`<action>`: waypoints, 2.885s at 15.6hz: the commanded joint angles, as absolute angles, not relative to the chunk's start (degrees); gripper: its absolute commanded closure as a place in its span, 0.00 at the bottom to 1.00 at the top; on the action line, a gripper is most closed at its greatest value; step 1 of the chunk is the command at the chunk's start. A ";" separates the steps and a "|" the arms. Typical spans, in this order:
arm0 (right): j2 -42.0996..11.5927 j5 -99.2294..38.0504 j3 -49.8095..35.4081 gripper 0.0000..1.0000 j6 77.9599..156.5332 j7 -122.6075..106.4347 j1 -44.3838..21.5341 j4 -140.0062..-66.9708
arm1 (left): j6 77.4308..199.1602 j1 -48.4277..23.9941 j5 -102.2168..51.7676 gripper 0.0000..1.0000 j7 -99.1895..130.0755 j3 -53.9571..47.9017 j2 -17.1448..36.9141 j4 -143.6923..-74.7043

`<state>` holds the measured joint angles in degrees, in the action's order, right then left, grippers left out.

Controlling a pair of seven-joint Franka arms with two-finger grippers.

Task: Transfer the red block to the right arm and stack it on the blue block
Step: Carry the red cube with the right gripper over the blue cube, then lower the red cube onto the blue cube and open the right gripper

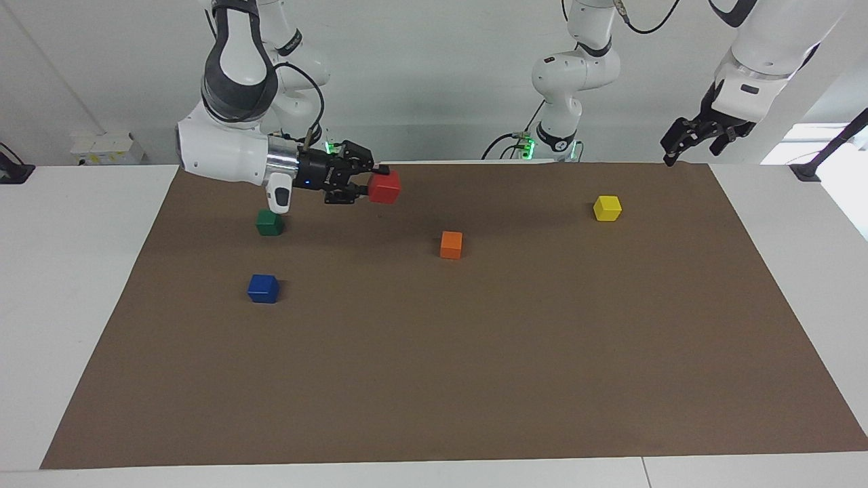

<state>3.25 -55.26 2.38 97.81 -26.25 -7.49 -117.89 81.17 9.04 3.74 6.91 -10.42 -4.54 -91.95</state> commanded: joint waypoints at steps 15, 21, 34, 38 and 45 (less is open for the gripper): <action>1.68 -1.68 1.41 1.00 113.98 -5.81 -2.11 -115.93 | 86.75 -1.77 0.88 0.00 5.01 0.26 -4.74 -92.64; -4.91 2.63 1.41 1.00 118.65 -5.71 -1.76 -116.02 | 86.67 -1.58 0.09 0.00 4.92 -2.72 -4.31 -91.85; -9.58 6.68 1.49 1.00 120.06 -0.09 -1.67 -115.93 | 86.13 -2.46 -0.18 0.00 5.36 -3.08 -6.59 -94.31; -9.58 6.59 1.41 1.00 121.11 0.79 -1.58 -116.36 | 86.22 -2.11 -0.18 0.00 5.54 -3.08 -7.47 -94.22; -9.05 5.54 1.41 1.00 123.49 2.46 -1.49 -118.65 | 85.87 -1.50 -0.18 0.00 5.19 -2.99 -13.89 -95.01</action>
